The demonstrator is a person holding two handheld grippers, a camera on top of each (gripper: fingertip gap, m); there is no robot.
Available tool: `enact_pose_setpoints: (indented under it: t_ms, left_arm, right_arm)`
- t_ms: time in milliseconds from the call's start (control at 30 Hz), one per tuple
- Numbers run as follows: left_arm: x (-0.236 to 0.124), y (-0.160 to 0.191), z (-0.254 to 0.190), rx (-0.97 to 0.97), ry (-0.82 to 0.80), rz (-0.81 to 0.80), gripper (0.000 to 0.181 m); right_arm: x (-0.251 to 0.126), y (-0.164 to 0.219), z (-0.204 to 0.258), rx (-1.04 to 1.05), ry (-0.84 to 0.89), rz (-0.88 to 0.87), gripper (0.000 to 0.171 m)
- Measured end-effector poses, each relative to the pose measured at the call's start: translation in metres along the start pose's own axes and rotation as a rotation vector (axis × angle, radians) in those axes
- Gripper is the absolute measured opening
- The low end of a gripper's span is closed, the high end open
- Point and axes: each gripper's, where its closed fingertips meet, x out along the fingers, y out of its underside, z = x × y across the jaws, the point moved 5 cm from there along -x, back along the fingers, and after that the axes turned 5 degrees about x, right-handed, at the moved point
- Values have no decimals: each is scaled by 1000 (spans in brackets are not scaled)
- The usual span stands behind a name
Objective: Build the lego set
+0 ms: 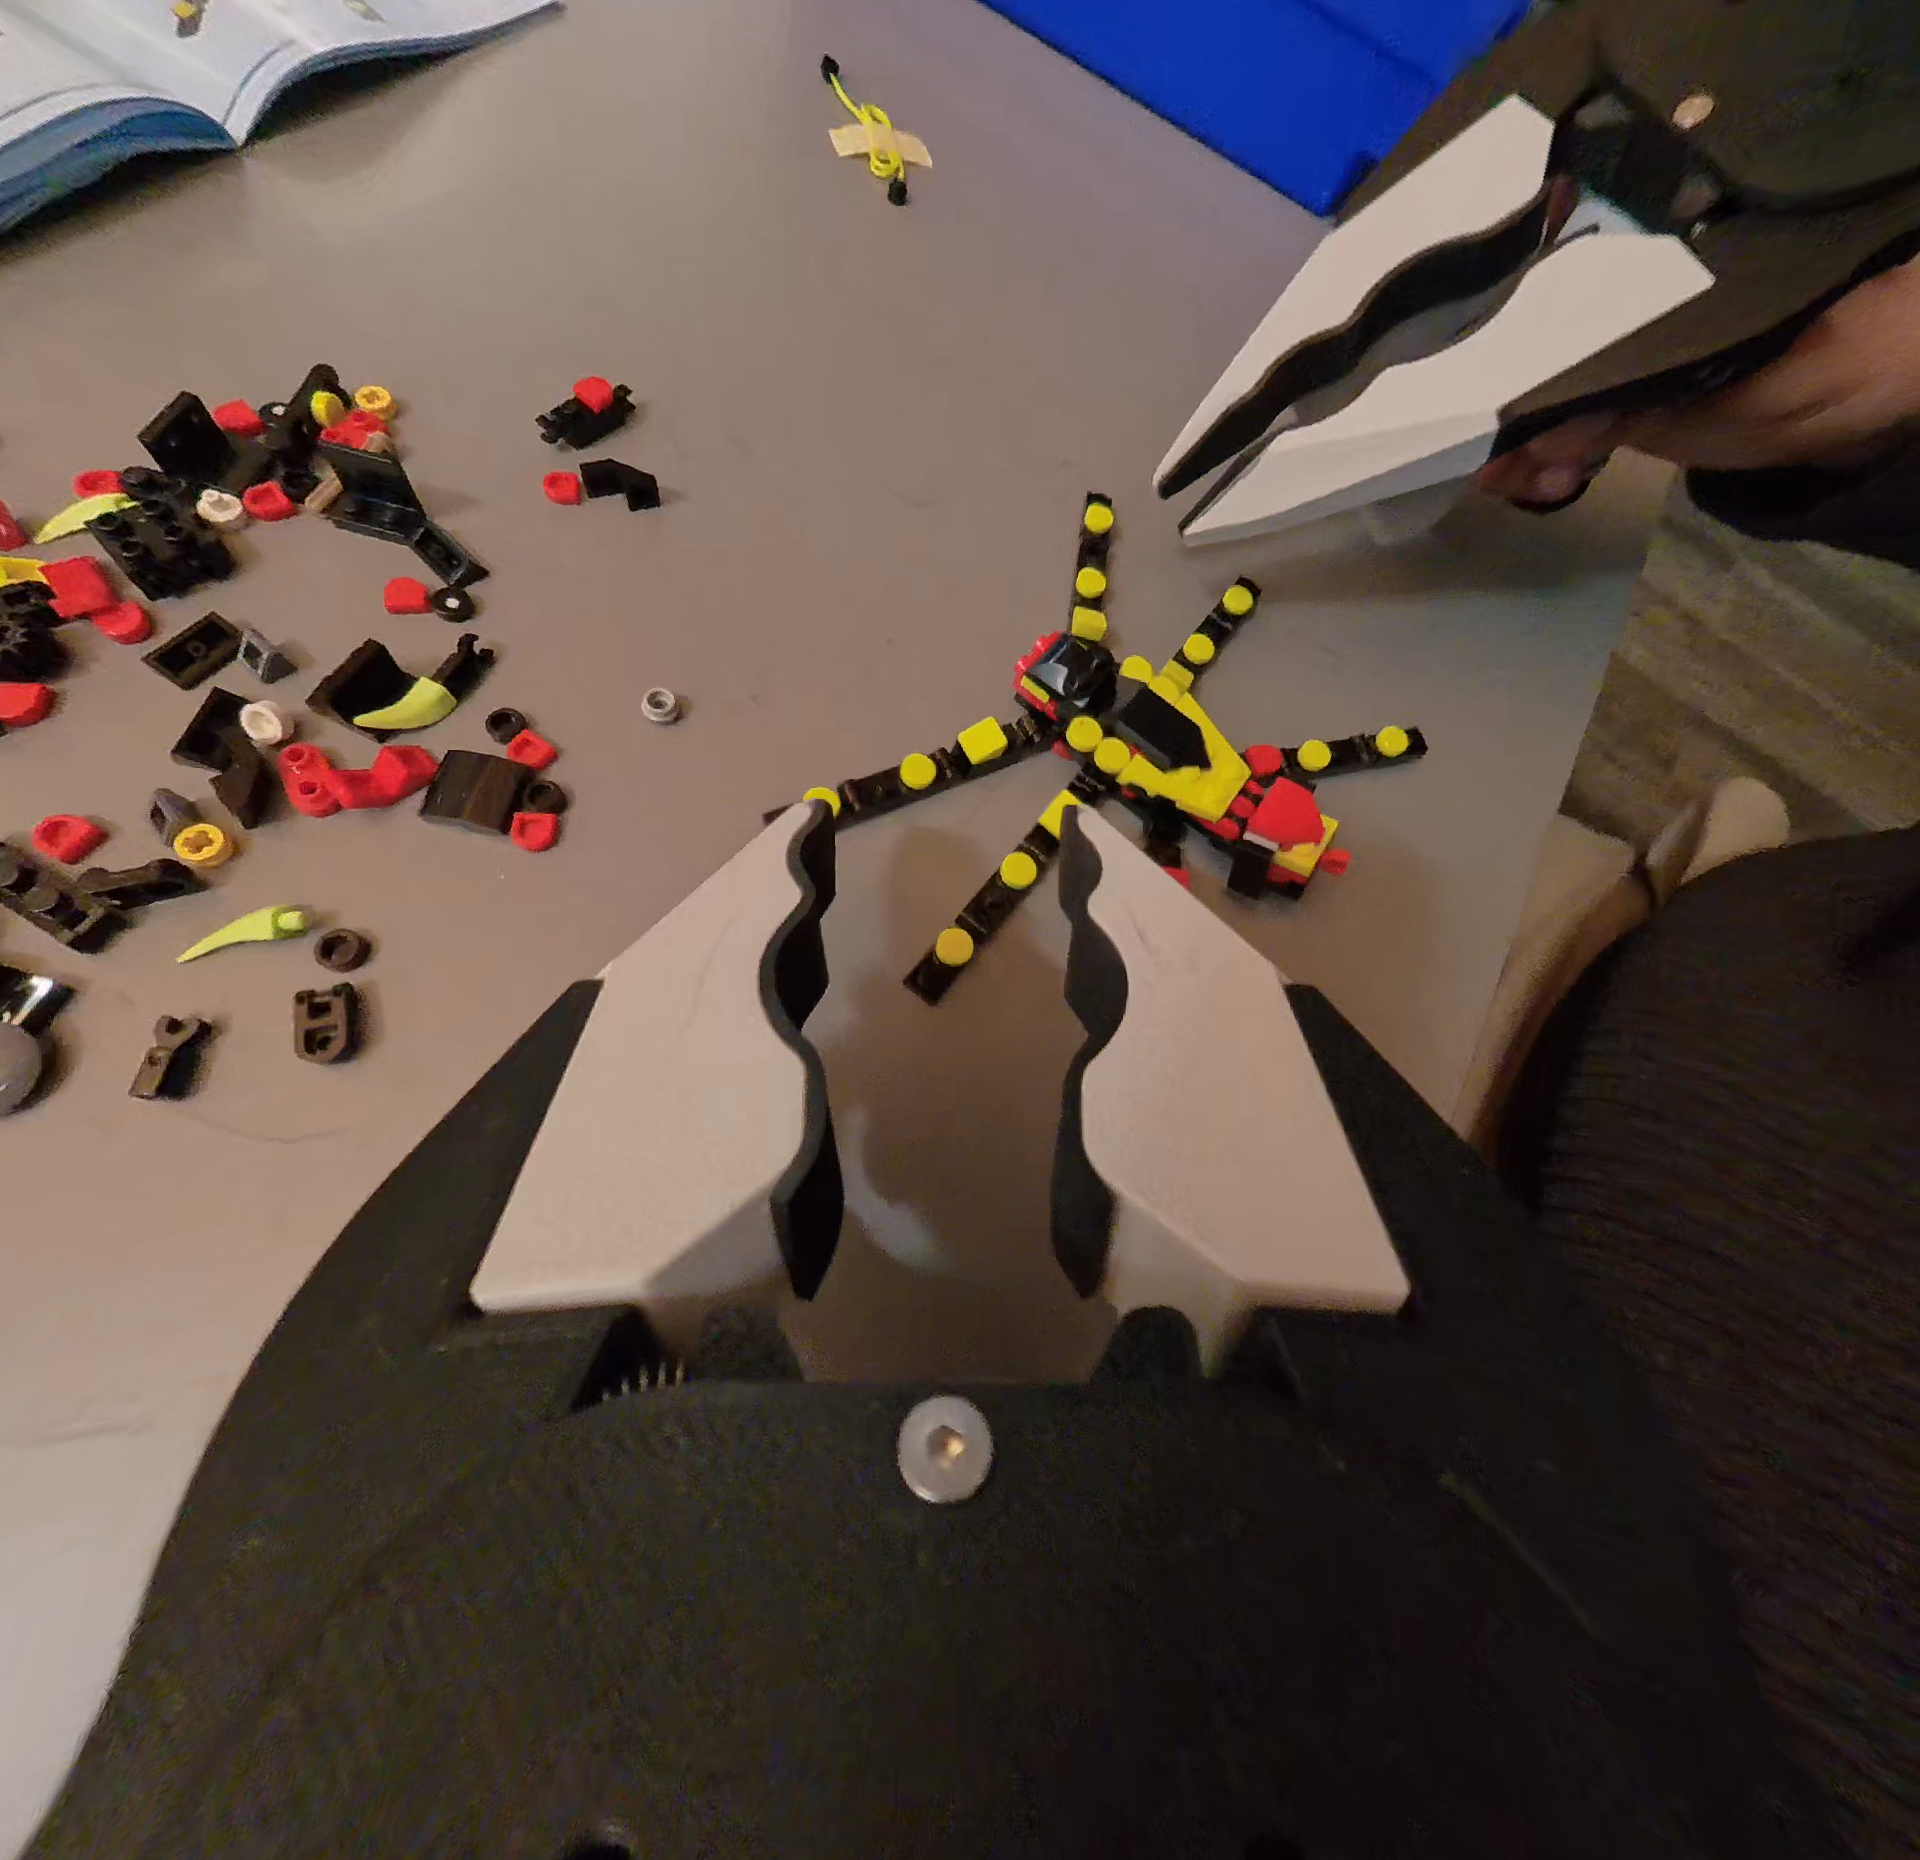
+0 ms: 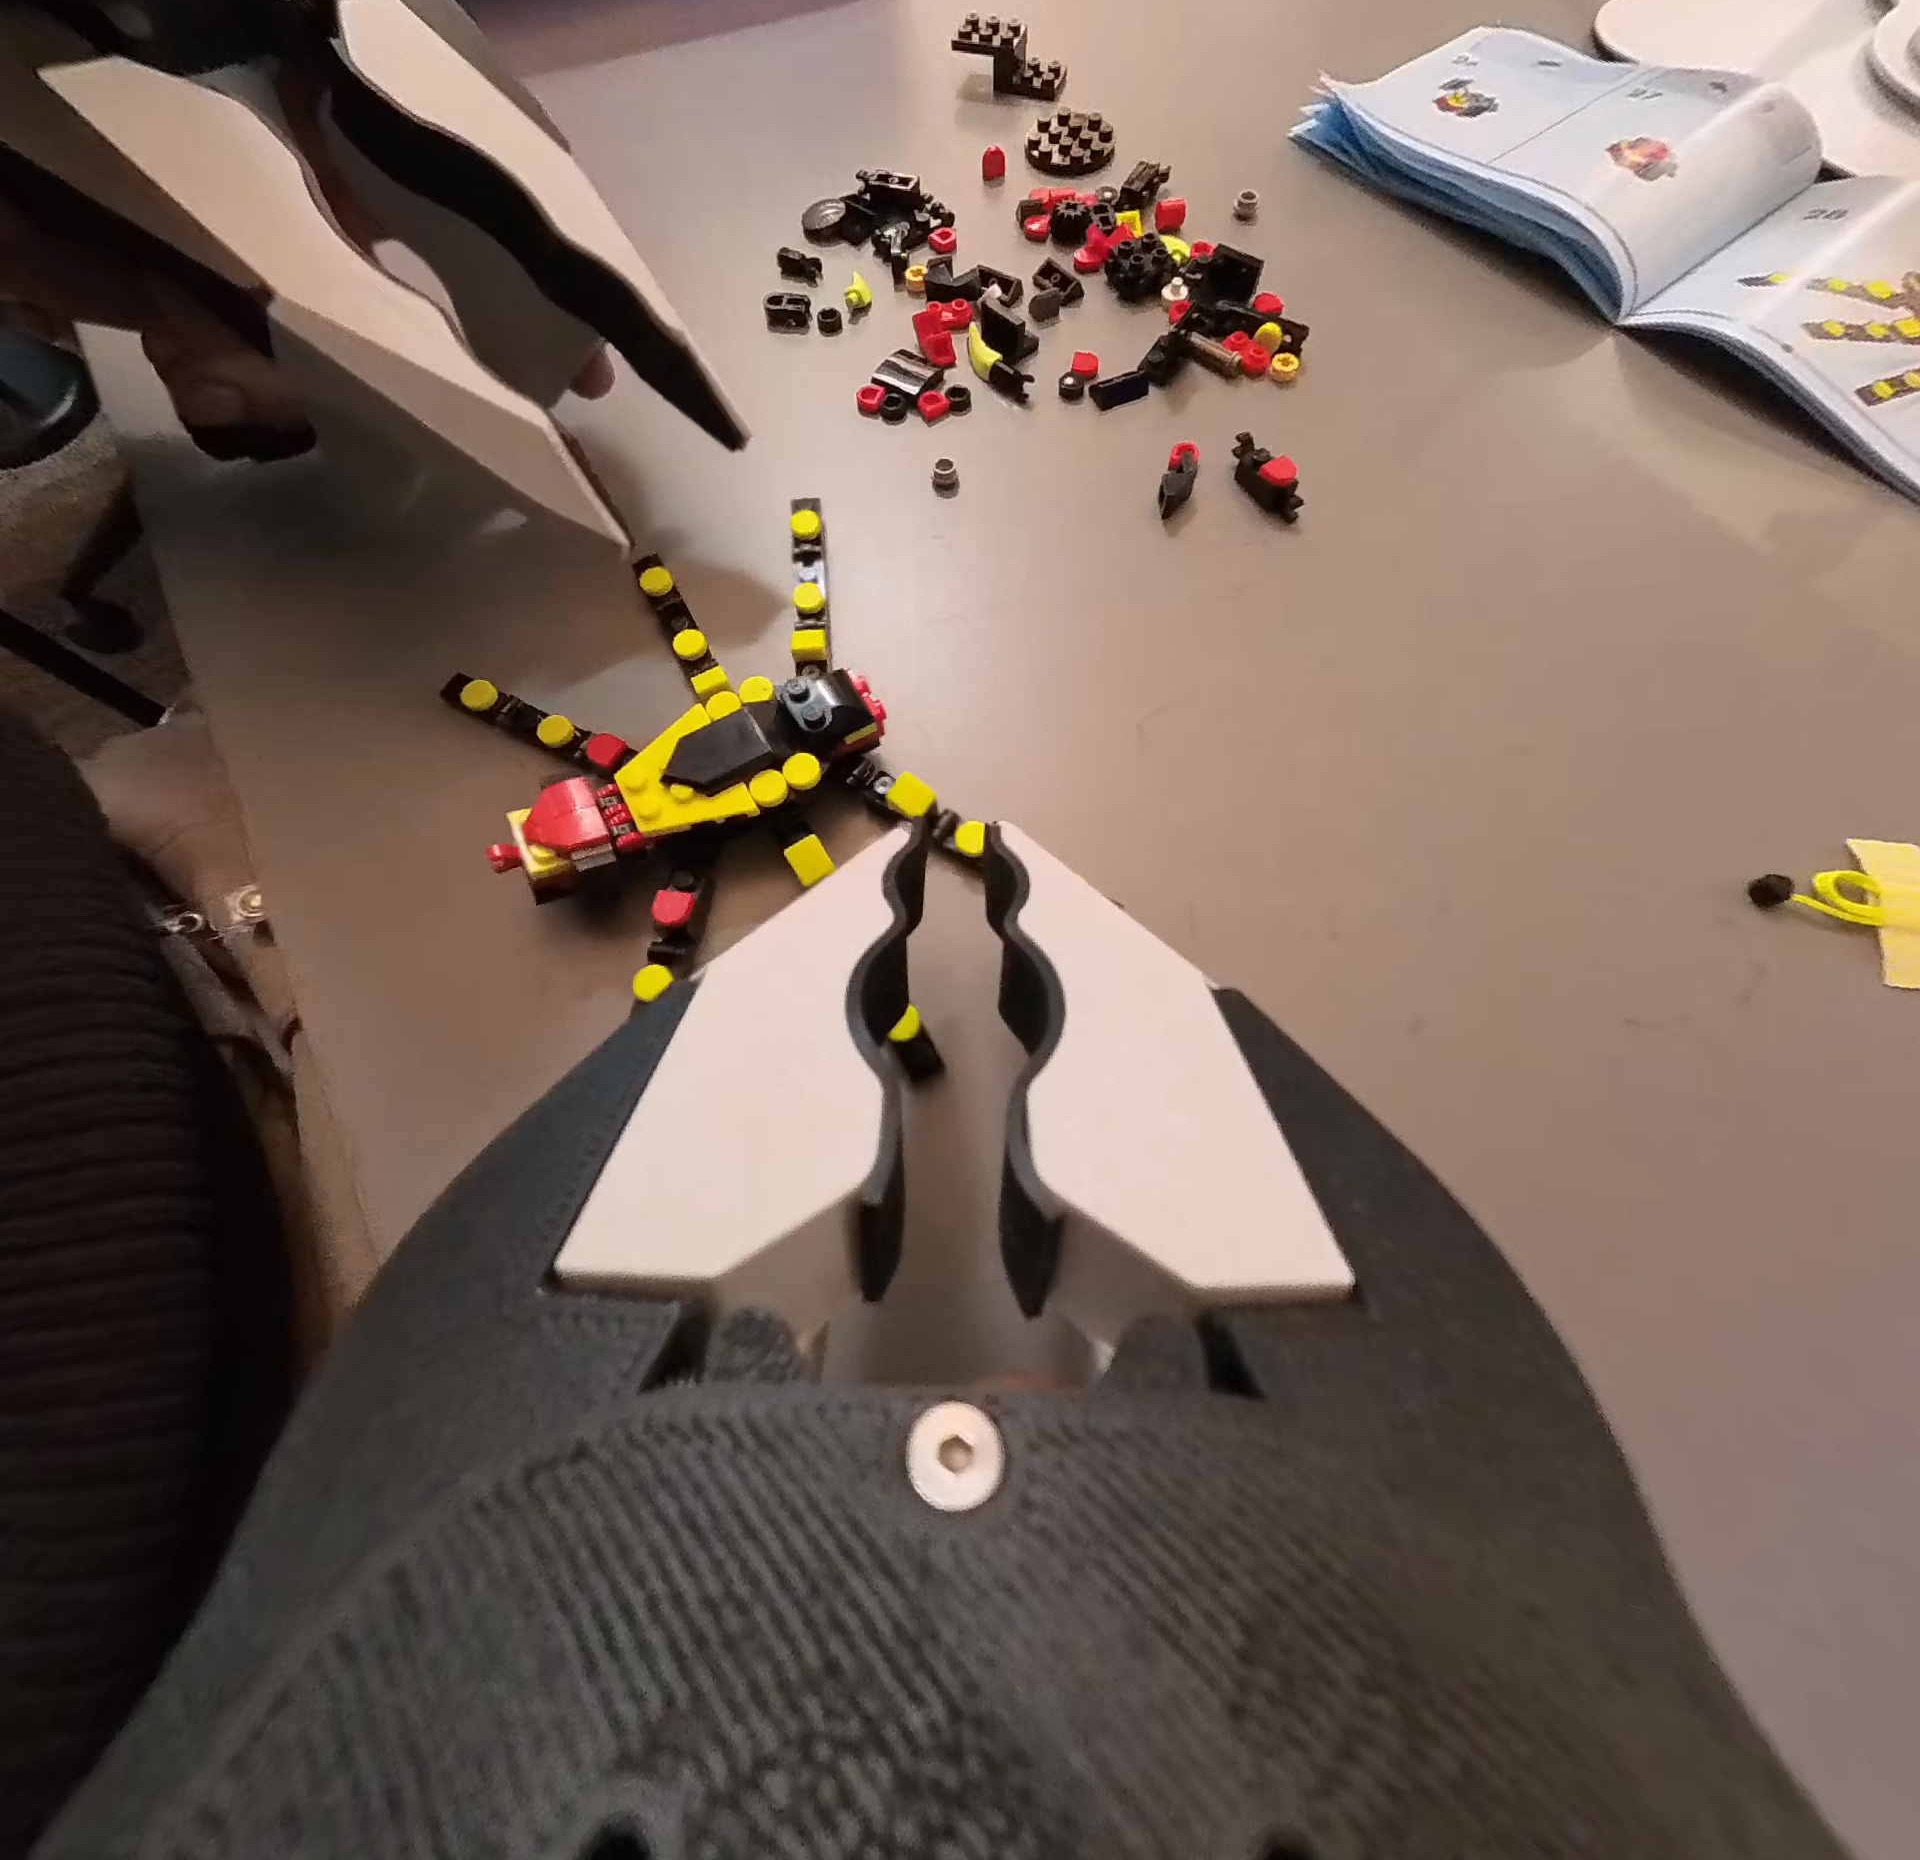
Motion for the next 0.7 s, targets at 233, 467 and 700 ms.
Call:
enact_pose_setpoints:
  t_ms: [233,467,700]
  left_arm:
    - [8,-12,21,-86,-12,-78,42]
    - [5,-42,36,-42,-44,-155,41]
    - [6,-39,23,54,-64,-135,39]
  right_arm:
    - [7,-12,-13,86,-64,-97,9]
    - [0,-45,-19,119,-139,-221,14]
    - [-16,-46,-9,52,-69,-241,14]
